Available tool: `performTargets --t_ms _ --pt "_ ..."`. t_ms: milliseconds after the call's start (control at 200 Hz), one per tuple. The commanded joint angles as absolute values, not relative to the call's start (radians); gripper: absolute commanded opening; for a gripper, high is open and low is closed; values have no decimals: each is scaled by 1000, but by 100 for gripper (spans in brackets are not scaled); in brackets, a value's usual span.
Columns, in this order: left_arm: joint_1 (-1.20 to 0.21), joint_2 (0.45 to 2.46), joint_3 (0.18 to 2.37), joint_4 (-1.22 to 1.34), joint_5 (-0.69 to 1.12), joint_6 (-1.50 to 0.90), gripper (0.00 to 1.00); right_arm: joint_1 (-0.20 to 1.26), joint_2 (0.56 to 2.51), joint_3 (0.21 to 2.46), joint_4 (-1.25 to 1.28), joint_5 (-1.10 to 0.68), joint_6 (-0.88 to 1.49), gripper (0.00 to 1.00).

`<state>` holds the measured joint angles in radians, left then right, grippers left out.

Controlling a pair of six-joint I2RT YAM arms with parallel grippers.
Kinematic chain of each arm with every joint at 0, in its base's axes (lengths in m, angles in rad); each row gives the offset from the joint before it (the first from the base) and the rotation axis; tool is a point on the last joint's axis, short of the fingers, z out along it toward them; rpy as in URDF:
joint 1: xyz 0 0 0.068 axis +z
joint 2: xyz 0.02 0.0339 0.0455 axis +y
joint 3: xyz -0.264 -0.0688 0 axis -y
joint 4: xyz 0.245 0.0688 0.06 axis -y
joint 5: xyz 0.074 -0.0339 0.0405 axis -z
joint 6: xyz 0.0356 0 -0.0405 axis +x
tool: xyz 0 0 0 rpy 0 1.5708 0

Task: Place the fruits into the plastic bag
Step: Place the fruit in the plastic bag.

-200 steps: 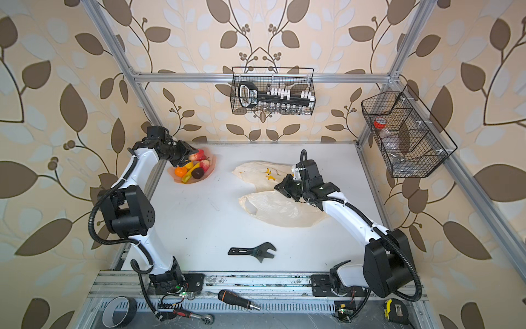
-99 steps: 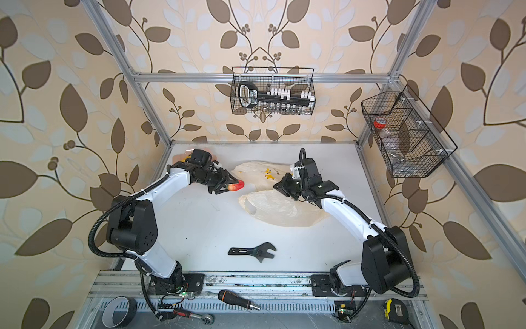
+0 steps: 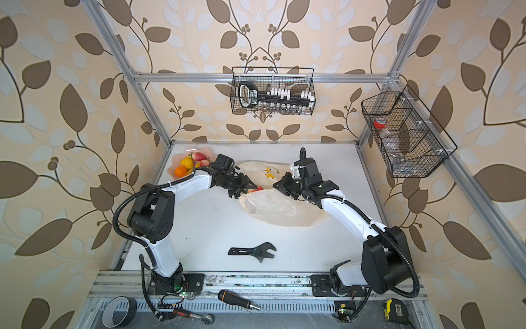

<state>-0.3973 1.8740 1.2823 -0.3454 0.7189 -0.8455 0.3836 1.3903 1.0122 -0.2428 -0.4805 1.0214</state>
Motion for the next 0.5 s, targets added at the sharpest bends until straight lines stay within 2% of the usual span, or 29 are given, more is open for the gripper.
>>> performTargets --t_ms 0,310,495 --pt "-450 1926 1347 -216 767 -955 37 385 1400 1015 -176 -508 1068 0" --pt "-575 2087 1473 -138 758 -1083 39 404 1411 929 15 -537 1195 0" --pt "-619 2131 1512 -176 740 -1080 47 413 1409 894 79 -535 1229 0"
